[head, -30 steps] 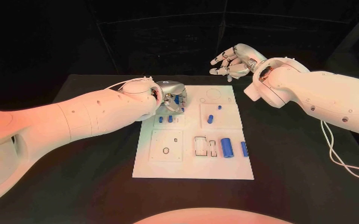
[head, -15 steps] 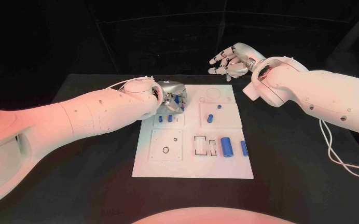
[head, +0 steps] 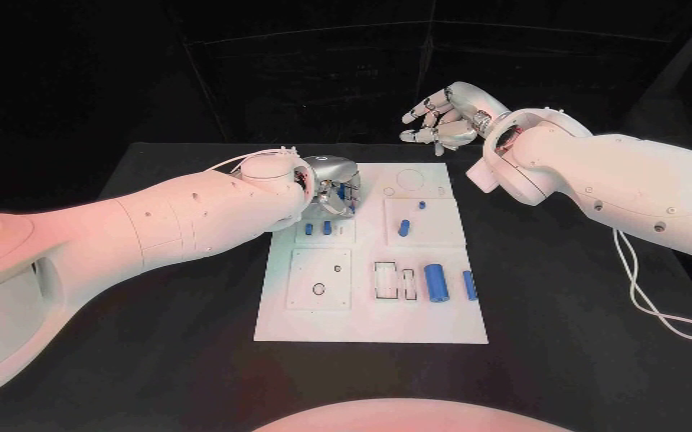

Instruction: Assemble the parts on the task board

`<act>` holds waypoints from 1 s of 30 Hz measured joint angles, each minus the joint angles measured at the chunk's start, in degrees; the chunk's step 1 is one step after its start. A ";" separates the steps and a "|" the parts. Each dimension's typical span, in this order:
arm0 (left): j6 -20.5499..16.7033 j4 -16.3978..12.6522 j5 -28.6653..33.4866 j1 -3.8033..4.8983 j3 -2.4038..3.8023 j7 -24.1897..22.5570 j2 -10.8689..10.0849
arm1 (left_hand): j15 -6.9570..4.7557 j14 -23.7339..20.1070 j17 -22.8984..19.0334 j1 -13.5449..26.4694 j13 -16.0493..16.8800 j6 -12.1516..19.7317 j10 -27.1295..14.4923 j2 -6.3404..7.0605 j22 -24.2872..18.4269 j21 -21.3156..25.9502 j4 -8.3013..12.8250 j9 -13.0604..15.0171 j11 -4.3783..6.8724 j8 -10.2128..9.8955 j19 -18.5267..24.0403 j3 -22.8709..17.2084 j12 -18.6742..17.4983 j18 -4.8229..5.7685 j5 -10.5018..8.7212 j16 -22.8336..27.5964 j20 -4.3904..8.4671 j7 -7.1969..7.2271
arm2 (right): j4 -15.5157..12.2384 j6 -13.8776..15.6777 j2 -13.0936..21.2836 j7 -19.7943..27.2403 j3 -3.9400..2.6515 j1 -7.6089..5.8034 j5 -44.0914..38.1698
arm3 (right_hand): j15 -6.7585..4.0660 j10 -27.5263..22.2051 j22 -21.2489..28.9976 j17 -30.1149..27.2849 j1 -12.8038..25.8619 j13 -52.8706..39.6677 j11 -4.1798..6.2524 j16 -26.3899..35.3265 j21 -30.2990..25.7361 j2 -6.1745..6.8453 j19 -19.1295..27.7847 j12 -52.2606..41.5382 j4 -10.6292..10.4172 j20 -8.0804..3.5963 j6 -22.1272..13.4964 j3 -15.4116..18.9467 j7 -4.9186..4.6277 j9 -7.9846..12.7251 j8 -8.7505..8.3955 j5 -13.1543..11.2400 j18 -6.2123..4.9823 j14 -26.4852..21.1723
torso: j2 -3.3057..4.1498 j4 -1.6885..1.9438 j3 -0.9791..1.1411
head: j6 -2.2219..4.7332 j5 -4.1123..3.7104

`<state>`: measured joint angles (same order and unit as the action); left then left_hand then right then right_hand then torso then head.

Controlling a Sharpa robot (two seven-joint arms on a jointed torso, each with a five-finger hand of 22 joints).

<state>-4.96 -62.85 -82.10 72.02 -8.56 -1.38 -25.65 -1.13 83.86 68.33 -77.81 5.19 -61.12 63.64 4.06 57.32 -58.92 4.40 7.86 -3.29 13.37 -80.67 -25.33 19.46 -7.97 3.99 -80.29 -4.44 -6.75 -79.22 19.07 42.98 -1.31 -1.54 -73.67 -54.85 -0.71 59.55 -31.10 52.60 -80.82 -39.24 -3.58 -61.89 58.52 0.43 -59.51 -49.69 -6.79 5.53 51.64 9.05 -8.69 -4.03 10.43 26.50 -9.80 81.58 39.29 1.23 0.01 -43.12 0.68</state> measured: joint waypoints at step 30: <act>-5.45 -8.87 2.87 -0.44 3.66 -0.91 -10.79 | -0.19 0.19 -0.57 -0.23 -0.31 -0.84 1.37 -0.19 2.83 -2.39 1.29 0.01 0.01 -0.28 -0.66 -2.05 -1.34 0.87 -0.45 0.00 0.25 -0.42 | 0.59 -0.17 0.14 0.01 0.00 0.00 0.00 | 0.00 0.01 -0.02 -0.01 0.00 -0.01 -0.01 0.00 0.00 0.00 0.00 0.00 0.00 0.00 0.00 0.00 0.00 0.00 0.00 0.00 0.00 0.00 | -0.09 0.27 -0.08 | 0.74 0.47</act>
<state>-10.41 -71.72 -79.23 71.58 -4.90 -2.29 -36.44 -1.33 84.05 67.75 -78.04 4.88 -61.95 65.01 3.87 60.15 -61.30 5.69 7.87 -3.28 13.10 -81.33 -27.38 18.12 -7.10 3.54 -80.28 -4.19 -7.17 -78.63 18.90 43.12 -1.30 -1.54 -73.67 -54.85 -0.71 59.56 -31.12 52.58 -80.82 -39.25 -3.58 -61.89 58.52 0.43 -59.51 -49.69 -6.79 5.53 51.64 9.05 -8.69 -4.03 10.43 26.50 -9.80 81.58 39.20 1.50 -0.07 -42.38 1.15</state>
